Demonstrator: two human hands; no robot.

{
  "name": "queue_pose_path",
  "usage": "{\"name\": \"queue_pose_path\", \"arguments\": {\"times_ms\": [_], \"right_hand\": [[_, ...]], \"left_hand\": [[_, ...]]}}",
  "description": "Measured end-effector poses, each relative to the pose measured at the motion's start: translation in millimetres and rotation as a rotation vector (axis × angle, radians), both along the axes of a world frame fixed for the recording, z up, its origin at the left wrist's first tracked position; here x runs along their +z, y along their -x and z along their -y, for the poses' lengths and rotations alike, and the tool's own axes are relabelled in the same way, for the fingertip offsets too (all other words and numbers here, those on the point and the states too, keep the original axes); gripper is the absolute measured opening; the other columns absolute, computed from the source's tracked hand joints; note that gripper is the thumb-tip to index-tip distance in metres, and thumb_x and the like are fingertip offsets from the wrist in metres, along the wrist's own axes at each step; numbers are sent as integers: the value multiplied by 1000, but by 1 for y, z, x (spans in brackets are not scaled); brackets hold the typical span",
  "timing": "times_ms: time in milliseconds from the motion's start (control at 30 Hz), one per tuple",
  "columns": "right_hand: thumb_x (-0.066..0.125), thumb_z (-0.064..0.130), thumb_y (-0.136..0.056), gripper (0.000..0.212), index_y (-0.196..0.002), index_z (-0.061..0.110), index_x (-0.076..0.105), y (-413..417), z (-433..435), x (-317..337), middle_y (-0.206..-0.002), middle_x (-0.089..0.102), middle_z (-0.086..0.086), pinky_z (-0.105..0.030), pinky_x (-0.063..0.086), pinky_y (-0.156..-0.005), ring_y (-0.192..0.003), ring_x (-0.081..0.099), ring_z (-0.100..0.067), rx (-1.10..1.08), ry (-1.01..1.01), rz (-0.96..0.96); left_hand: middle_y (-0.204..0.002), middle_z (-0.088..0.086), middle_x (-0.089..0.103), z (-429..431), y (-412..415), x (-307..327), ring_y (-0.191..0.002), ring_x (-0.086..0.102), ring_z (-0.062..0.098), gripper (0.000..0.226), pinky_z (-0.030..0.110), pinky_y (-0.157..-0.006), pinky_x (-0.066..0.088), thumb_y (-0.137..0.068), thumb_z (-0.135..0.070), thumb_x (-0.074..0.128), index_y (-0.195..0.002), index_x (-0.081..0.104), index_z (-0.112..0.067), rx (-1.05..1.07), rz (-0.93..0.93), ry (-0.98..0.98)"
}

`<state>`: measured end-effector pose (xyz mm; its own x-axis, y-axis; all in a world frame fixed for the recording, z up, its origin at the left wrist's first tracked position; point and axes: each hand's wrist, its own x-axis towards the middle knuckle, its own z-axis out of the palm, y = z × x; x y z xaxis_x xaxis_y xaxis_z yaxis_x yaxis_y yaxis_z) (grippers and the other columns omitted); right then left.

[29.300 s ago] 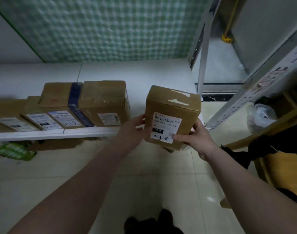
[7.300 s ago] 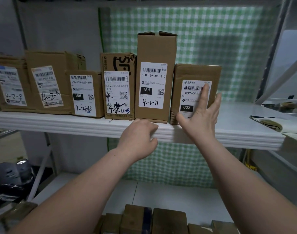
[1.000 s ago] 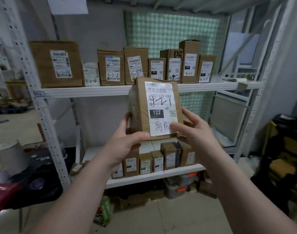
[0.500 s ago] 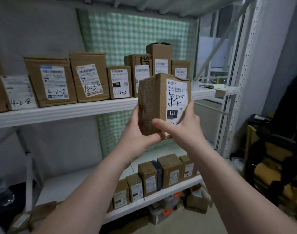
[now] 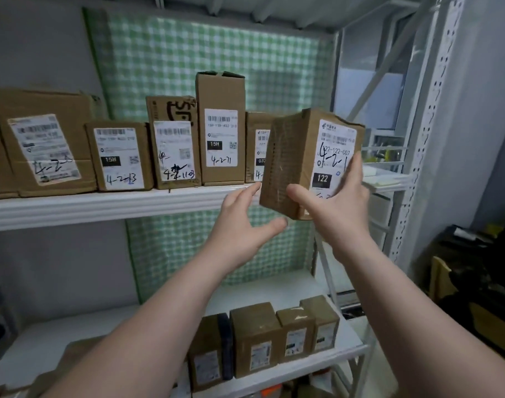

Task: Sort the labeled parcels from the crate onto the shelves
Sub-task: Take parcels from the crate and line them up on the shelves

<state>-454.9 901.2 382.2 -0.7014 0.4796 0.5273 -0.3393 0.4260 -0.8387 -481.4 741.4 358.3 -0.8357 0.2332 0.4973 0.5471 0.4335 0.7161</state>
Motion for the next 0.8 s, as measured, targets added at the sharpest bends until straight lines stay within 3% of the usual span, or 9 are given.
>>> {"name": "queue_pose_path", "arguments": {"times_ms": [133, 233, 367, 467, 567, 667, 800], "right_hand": [[79, 51, -58, 126, -155, 37, 1, 38, -53, 5, -147, 31, -10, -32, 26, -106, -128, 31, -16, -89, 54, -26], [80, 48, -62, 124, -155, 36, -1, 66, -79, 5, -146, 27, -15, -32, 24, -104, -136, 22, -20, -135, 63, -8], [80, 48, -64, 123, -155, 36, -1, 104, -99, 9, -144, 27, -18, -39, 26, -112, -135, 26, -27, -199, 17, 2], [80, 48, -65, 122, -155, 35, -1, 134, -102, 11, -144, 26, -20, -43, 25, -115, -137, 24, -30, -225, -19, 3], [79, 50, -64, 121, -154, 39, 0, 166, -96, 11, -142, 29, -21, -46, 27, -114, -135, 27, -34, -223, -62, 2], [78, 52, -64, 118, -153, 42, 2, 194, -90, 6, -144, 26, -25, -45, 23, -114, -137, 24, -36, -267, -116, -7], [76, 55, -65, 113, -154, 42, 7, 224, -84, -14, -149, 19, -30, -46, 19, -115, -140, 19, -40, -287, -143, -2]], "left_hand": [[-147, -4, 33, -31, 34, -7, -133, 34, 14, 59, 22, -102, 25, -87, -32, 63, -141, 41, -26, 117, -66, 116], [-151, 2, 29, -46, 63, -9, -138, 26, 20, 55, 34, -114, 21, -88, -21, 58, -141, 43, -22, 204, -109, 261], [-153, -1, 24, -65, 105, -9, -142, 13, 19, 59, 52, -117, 4, -88, -22, 54, -144, 37, -25, 284, -177, 507], [-151, -2, 27, -76, 133, -12, -141, 15, 19, 60, 52, -115, -4, -87, -20, 52, -144, 35, -25, 299, -213, 619], [-136, -2, 42, -82, 154, -14, -128, 33, 20, 54, 46, -117, 11, -83, -19, 51, -136, 45, -24, 324, -284, 666], [-112, -1, 49, -85, 171, -18, -107, 43, 21, 38, 32, -99, 30, -79, -19, 53, -116, 58, -20, 325, -444, 668], [-95, 4, 56, -85, 184, -22, -91, 50, 27, 28, 34, -79, 35, -69, -9, 60, -96, 66, -12, 362, -517, 580]]}}
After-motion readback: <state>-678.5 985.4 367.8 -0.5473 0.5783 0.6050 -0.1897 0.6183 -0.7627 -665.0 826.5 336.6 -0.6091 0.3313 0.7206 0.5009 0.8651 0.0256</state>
